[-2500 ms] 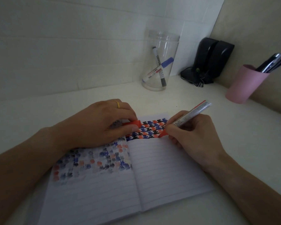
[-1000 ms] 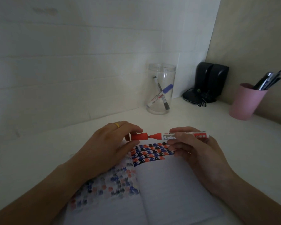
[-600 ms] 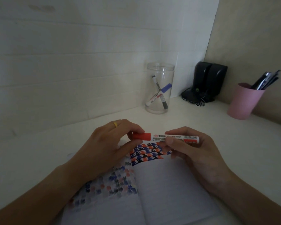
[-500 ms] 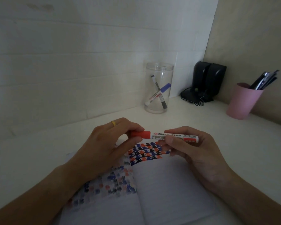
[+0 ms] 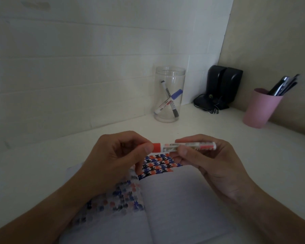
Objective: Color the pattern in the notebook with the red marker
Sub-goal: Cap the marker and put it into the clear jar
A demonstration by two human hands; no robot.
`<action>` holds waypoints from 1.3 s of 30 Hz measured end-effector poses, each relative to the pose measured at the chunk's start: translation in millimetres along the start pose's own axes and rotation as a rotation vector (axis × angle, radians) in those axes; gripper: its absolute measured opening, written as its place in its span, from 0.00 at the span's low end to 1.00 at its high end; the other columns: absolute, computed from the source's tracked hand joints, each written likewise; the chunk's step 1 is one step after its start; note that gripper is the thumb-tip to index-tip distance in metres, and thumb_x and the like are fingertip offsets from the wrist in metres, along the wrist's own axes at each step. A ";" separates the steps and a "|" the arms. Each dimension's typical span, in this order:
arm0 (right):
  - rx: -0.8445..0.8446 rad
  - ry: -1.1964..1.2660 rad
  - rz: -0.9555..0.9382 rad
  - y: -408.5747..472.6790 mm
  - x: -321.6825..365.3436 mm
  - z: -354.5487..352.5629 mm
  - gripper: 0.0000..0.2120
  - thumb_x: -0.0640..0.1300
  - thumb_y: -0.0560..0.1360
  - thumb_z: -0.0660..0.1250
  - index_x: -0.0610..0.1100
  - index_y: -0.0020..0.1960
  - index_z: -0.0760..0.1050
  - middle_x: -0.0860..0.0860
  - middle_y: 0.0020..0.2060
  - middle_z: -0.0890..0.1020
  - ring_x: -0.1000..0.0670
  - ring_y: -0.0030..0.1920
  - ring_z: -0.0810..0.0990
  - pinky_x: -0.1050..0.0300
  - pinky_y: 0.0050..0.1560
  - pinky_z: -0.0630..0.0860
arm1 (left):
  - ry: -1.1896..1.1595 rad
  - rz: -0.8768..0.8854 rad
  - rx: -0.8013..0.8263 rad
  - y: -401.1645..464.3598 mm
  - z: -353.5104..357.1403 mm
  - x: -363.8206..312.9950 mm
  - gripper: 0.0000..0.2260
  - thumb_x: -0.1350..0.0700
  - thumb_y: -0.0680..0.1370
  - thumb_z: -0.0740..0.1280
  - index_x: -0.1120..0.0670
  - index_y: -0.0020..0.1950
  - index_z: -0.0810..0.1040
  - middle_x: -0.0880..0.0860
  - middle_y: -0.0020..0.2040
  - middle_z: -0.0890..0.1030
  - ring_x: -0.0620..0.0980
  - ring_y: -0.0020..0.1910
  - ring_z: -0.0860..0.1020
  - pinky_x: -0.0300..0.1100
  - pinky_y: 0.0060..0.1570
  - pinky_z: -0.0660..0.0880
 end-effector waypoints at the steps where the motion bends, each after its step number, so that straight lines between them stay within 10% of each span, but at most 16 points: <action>1: 0.004 -0.007 -0.009 -0.5 0.6 1.1 0.13 0.43 0.67 0.78 0.39 0.50 0.88 0.39 0.44 0.90 0.41 0.44 0.89 0.55 0.45 0.85 | -0.012 -0.006 -0.001 -0.3 -0.5 1.1 0.08 0.50 0.75 0.68 0.51 0.44 0.84 0.48 0.28 0.83 0.43 0.25 0.80 0.30 0.33 0.76; 13: 0.188 -0.109 0.070 -10.1 -9.4 35.2 0.11 0.41 0.70 0.80 0.43 0.48 0.80 0.40 0.38 0.89 0.48 0.35 0.87 0.58 0.37 0.81 | -0.229 -0.022 -0.003 -1.4 9.0 11.4 0.18 0.53 0.73 0.74 0.50 0.63 0.78 0.50 0.44 0.89 0.50 0.43 0.88 0.38 0.47 0.82; 22: 0.041 -0.098 0.128 -5.6 -23.9 16.7 0.33 0.41 0.70 0.76 0.59 0.70 0.71 0.38 0.38 0.88 0.45 0.35 0.86 0.57 0.40 0.83 | 0.622 0.190 0.068 -0.9 5.1 1.0 0.09 0.47 0.82 0.63 0.44 0.59 0.79 0.40 0.53 0.83 0.39 0.53 0.79 0.40 0.53 0.76; 30: -0.077 -0.063 0.140 -4.3 -29.9 1.5 0.27 0.34 0.75 0.74 0.54 0.68 0.72 0.41 0.37 0.88 0.47 0.37 0.87 0.58 0.43 0.83 | 0.653 0.194 0.307 -4.2 16.1 23.1 0.10 0.51 0.82 0.61 0.47 0.55 0.82 0.43 0.54 0.82 0.43 0.53 0.78 0.45 0.53 0.77; 39: -0.351 -0.317 -0.373 66.0 81.5 -7.9 0.30 0.32 0.76 0.73 0.50 0.70 0.63 0.42 0.37 0.88 0.50 0.41 0.89 0.60 0.47 0.84 | 0.627 0.182 0.350 -5.4 18.4 24.9 0.12 0.48 0.84 0.58 0.46 0.55 0.81 0.41 0.54 0.81 0.42 0.53 0.77 0.43 0.53 0.77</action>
Point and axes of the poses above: each hand's wrist, its own y-axis towards the middle knuckle, its own z-axis out of the palm, x = y × z, the point moved 10 cm from there along y, towards the middle knuckle
